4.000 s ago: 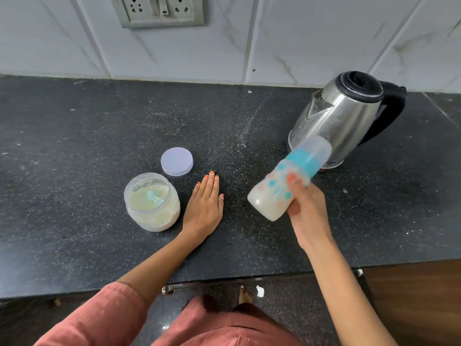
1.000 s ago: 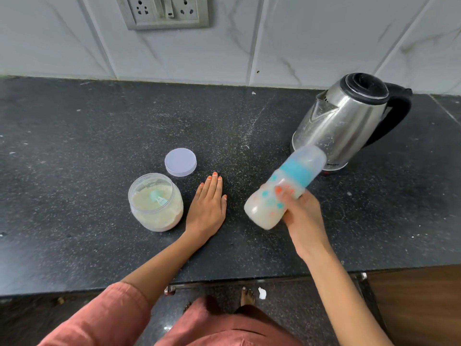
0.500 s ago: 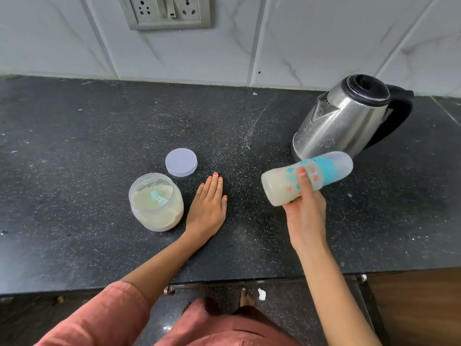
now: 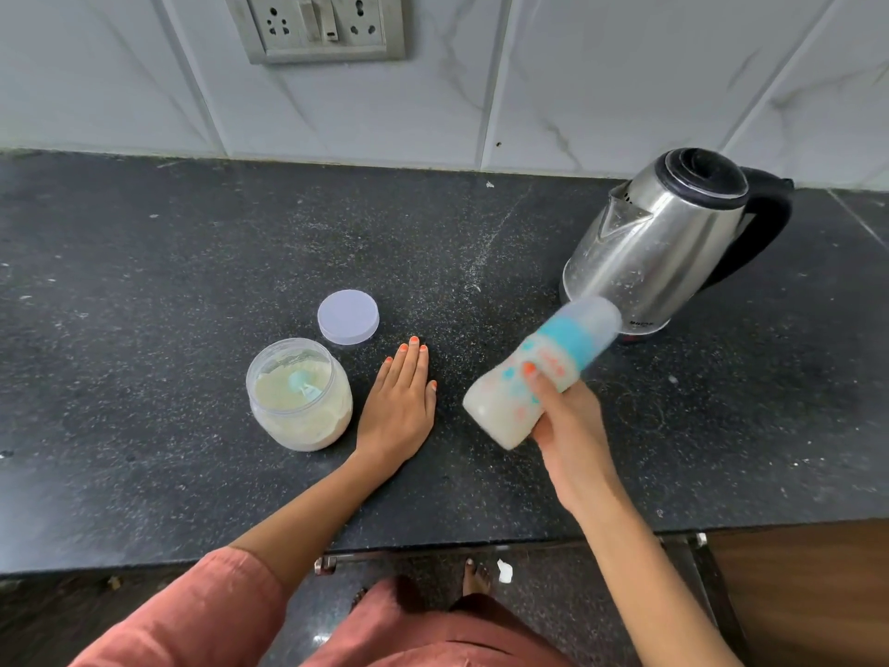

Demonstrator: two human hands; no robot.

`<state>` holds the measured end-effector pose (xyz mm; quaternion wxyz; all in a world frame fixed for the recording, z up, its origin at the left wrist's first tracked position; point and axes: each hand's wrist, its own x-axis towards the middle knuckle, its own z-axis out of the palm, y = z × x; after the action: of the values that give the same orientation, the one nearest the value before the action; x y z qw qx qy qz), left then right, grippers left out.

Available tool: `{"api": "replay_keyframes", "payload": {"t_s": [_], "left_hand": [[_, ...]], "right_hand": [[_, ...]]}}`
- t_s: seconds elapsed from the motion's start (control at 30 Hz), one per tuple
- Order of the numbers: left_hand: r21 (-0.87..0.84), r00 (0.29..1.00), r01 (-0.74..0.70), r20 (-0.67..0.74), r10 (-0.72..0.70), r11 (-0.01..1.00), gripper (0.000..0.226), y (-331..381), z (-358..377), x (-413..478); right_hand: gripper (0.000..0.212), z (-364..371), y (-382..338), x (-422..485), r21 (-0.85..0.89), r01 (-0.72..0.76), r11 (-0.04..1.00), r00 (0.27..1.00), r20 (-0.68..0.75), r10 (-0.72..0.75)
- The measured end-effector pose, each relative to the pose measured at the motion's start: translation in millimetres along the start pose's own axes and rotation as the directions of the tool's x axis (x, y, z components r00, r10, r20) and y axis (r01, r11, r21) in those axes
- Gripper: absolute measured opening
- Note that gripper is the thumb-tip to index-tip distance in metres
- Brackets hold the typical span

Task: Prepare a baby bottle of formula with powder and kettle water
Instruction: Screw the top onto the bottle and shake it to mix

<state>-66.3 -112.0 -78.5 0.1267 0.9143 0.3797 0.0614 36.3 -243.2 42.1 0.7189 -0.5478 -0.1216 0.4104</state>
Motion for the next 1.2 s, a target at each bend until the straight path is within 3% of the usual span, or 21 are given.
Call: {"api": "replay_keyframes", "payload": {"t_s": [0.1,0.13,0.2,0.27,0.3,0.37,0.43,0.5,0.6,0.67,0.73,0.83,0.87,0.9,0.97,1.03,1.07,1.13,1.2], "left_hand": [[-0.024,1.000,0.008,-0.002,-0.008,1.000,0.056,1.4,-2.6,-0.7],[-0.025,1.000,0.008,0.000,-0.008,1.000,0.053,1.6,-2.9,-1.0],[-0.023,1.000,0.006,-0.007,-0.006,1.000,0.052,1.4,-4.0,-1.5],[-0.024,1.000,0.000,-0.014,0.000,1.000,0.051,1.5,-4.4,-1.9],[-0.031,1.000,0.000,-0.011,0.000,1.000,0.051,2.0,-4.8,-2.1],[-0.036,1.000,0.003,-0.006,-0.003,0.999,0.051,1.6,-4.0,-1.5],[-0.025,1.000,0.004,-0.003,-0.004,1.000,0.051,1.4,-4.1,-0.9],[-0.023,1.000,0.008,0.000,-0.008,1.000,0.051,1.8,-3.8,-0.9],[-0.021,1.000,0.005,-0.006,-0.005,1.000,0.052,0.8,-2.7,-1.3],[-0.012,1.000,0.001,-0.001,-0.001,1.000,0.054,1.0,-2.6,-1.4],[-0.010,1.000,-0.002,-0.003,0.002,1.000,0.059,1.6,-2.9,-1.5],[-0.028,1.000,0.005,0.003,-0.005,1.000,0.052,1.2,-2.9,-0.6],[-0.032,1.000,0.006,0.000,-0.006,0.999,0.052,1.1,-2.8,-0.7],[-0.037,1.000,0.009,-0.001,-0.009,0.999,0.051,1.4,-3.4,-0.9],[-0.033,1.000,0.010,-0.001,-0.010,0.999,0.051,1.7,-4.2,-1.4],[-0.022,1.000,0.001,-0.007,-0.001,1.000,0.052,2.0,-4.6,-2.0],[-0.022,1.000,0.000,-0.007,0.000,1.000,0.054,2.3,-4.9,-2.3],[-0.025,1.000,0.002,-0.002,-0.003,1.000,0.054,2.1,-4.8,-2.0],[-0.028,1.000,0.012,0.006,-0.012,1.000,0.051,1.5,-3.9,-1.2]], "right_hand": [[0.040,-7.2,2.4,-6.4,-0.255,-0.011,0.967,0.992,0.122,0.044],[0.051,-7.8,-0.4,-4.2,-0.215,0.008,0.977,0.994,0.111,0.016],[0.061,-6.4,-7.5,4.2,0.043,0.038,0.998,0.999,0.016,-0.038],[0.039,-5.5,-10.6,12.5,0.262,0.090,0.961,0.992,-0.109,-0.063],[0.027,-4.0,-10.7,12.3,0.261,0.087,0.961,0.990,-0.127,-0.056],[0.027,-3.1,-6.0,7.6,0.106,0.028,0.994,0.999,-0.039,-0.024],[0.041,-5.5,1.9,-0.8,-0.133,-0.030,0.991,0.994,0.100,0.044],[0.050,-8.9,3.5,-3.0,-0.213,-0.030,0.977,0.989,0.136,0.060],[0.064,-7.0,-5.1,7.2,0.066,0.022,0.998,0.999,0.023,-0.023],[0.051,-5.7,-8.1,13.6,0.232,0.061,0.971,0.997,-0.065,-0.047],[0.044,-3.1,-5.9,10.6,0.136,0.027,0.990,1.000,-0.006,-0.026],[0.047,-4.8,1.2,-0.8,-0.244,0.010,0.970,0.985,0.171,0.033],[0.050,-6.7,1.7,-1.3,-0.299,0.023,0.954,0.982,0.183,0.034],[0.053,-7.1,0.3,-0.1,-0.282,0.037,0.959,0.985,0.172,0.012],[0.063,-4.2,-6.1,5.4,-0.038,0.041,0.998,0.995,0.089,-0.037],[0.052,-0.7,-9.8,12.2,0.223,0.072,0.972,0.997,-0.055,-0.061],[0.043,0.8,-9.1,12.6,0.264,0.078,0.961,0.993,-0.101,-0.053],[0.031,1.7,-4.7,9.4,0.156,0.029,0.987,0.998,-0.058,-0.020],[0.042,-0.4,0.5,1.4,-0.072,-0.036,0.997,0.996,0.083,0.042]]}}
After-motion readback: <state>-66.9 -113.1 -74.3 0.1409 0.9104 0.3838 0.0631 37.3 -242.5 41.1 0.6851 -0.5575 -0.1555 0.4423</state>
